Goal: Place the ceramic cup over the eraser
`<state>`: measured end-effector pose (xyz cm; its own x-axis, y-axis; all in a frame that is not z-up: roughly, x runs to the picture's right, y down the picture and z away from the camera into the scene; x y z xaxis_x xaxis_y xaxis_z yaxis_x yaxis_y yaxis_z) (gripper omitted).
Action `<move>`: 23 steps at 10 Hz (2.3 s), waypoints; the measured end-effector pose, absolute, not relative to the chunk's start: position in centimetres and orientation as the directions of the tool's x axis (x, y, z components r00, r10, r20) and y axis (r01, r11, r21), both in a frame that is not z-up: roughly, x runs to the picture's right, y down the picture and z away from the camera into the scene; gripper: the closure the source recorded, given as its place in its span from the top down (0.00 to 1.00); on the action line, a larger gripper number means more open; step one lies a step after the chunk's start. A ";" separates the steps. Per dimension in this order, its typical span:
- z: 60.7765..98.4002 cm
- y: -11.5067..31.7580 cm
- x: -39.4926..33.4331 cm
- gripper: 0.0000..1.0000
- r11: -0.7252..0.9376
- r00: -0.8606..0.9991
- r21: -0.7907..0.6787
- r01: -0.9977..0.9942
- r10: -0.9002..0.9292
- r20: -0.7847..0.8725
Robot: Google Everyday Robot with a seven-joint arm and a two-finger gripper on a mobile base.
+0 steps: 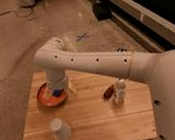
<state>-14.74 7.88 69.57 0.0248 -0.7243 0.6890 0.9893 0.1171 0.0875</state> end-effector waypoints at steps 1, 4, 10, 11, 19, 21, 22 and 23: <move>69.6 7.9 -14.7 0.80 0.117 0.025 0.087 0.989 -0.725 0.689; 69.6 7.9 -14.7 0.80 0.117 0.025 0.088 0.989 -0.724 0.689; 69.6 8.4 -15.0 0.80 0.070 -0.004 0.082 0.994 -0.735 0.678; 69.5 9.2 -15.6 0.80 0.026 -0.036 0.083 0.996 -0.744 0.668; 68.0 17.4 -20.1 0.80 -0.015 -0.098 0.131 0.991 -0.750 0.655; 68.5 18.8 -20.5 0.80 -0.013 -0.112 0.155 0.988 -0.749 0.653; 68.8 19.4 -20.5 0.80 -0.016 -0.120 0.163 0.987 -0.749 0.651; 69.2 19.9 -20.4 0.80 -0.021 -0.127 0.168 0.986 -0.750 0.649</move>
<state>-20.45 19.93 69.16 -0.1267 -0.7498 0.6494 0.9855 -0.0207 0.1683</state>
